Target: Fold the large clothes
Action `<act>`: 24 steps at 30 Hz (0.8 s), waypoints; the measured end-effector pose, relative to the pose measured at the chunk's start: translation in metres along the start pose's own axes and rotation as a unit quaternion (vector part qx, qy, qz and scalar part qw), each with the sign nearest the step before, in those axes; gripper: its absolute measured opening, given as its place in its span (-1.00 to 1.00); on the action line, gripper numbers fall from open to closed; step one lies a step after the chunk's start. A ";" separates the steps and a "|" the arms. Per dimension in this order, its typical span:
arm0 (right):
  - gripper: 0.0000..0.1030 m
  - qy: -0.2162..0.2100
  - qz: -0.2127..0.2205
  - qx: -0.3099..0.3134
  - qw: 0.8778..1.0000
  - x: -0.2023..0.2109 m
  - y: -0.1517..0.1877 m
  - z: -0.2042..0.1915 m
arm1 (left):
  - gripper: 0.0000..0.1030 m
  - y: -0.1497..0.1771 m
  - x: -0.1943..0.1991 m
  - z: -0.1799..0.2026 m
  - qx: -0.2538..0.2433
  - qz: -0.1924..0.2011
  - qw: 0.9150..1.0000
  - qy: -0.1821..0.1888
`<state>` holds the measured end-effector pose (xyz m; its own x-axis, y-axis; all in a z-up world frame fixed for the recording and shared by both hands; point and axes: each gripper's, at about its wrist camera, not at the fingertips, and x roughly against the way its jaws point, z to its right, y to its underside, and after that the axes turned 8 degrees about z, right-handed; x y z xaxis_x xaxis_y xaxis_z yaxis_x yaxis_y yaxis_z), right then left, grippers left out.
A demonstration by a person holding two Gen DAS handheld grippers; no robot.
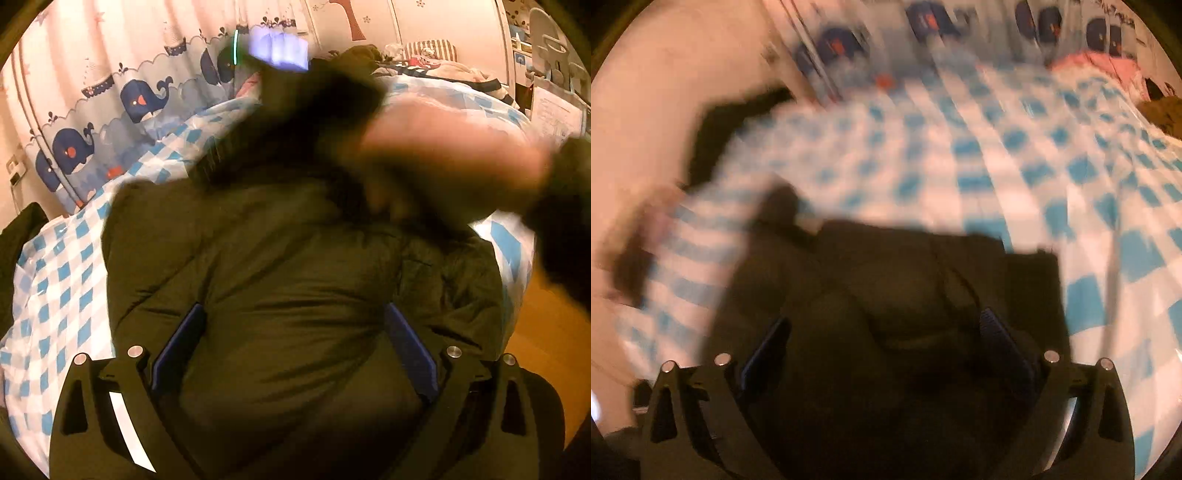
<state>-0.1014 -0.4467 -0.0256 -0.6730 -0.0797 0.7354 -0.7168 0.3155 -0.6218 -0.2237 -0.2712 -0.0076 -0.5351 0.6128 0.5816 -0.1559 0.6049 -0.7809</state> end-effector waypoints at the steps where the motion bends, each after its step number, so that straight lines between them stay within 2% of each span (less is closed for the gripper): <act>1: 0.87 -0.013 -0.002 -0.023 1.000 -0.010 0.007 0.012 | 0.80 -0.001 0.001 0.001 -0.005 0.003 1.000 -0.003; 6: 0.87 0.001 -0.027 -0.023 0.999 0.001 0.009 0.016 | 0.81 -0.002 -0.006 0.004 -0.006 -0.013 1.000 0.007; 9: 0.86 -0.010 0.016 -0.027 0.999 0.052 0.014 0.009 | 0.81 0.000 -0.004 0.002 0.001 -0.013 1.000 0.006; 12: 0.87 -0.014 0.048 -0.012 0.999 0.094 0.037 0.000 | 0.81 0.000 -0.004 -0.001 0.006 -0.013 1.000 0.006; 13: 0.87 0.001 0.043 -0.005 0.999 0.096 0.046 0.000 | 0.81 0.000 -0.004 -0.002 0.006 -0.013 1.000 0.006; 14: 0.87 0.017 0.014 0.002 1.000 0.082 0.065 0.003 | 0.81 -0.001 -0.003 -0.001 0.006 -0.014 1.000 0.007; 16: 0.88 -0.005 0.003 -0.009 1.000 0.061 0.085 0.014 | 0.81 -0.003 0.003 0.001 0.007 -0.013 1.000 0.015; 18: 0.88 0.002 0.000 -0.009 1.000 0.062 0.084 0.013 | 0.81 -0.007 0.013 0.003 0.006 -0.012 1.000 0.012; 20: 0.87 0.013 -0.007 0.001 1.000 0.070 0.078 0.006 | 0.81 -0.008 0.025 0.007 -0.007 -0.003 1.000 0.006; 22: 0.87 0.014 0.011 0.001 1.000 0.094 0.077 0.002 | 0.81 -0.009 0.033 0.009 -0.026 0.003 1.000 -0.011; 24: 0.87 0.011 0.033 -0.001 0.999 0.123 0.090 0.000 | 0.81 -0.008 0.039 0.004 -0.024 0.002 1.000 -0.014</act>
<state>-0.2487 -0.4281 0.0090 -0.7143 -0.0373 0.6989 -0.6707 0.3215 -0.6684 -0.2468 -0.2540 0.0203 -0.5594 0.6001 0.5719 -0.1150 0.6270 -0.7705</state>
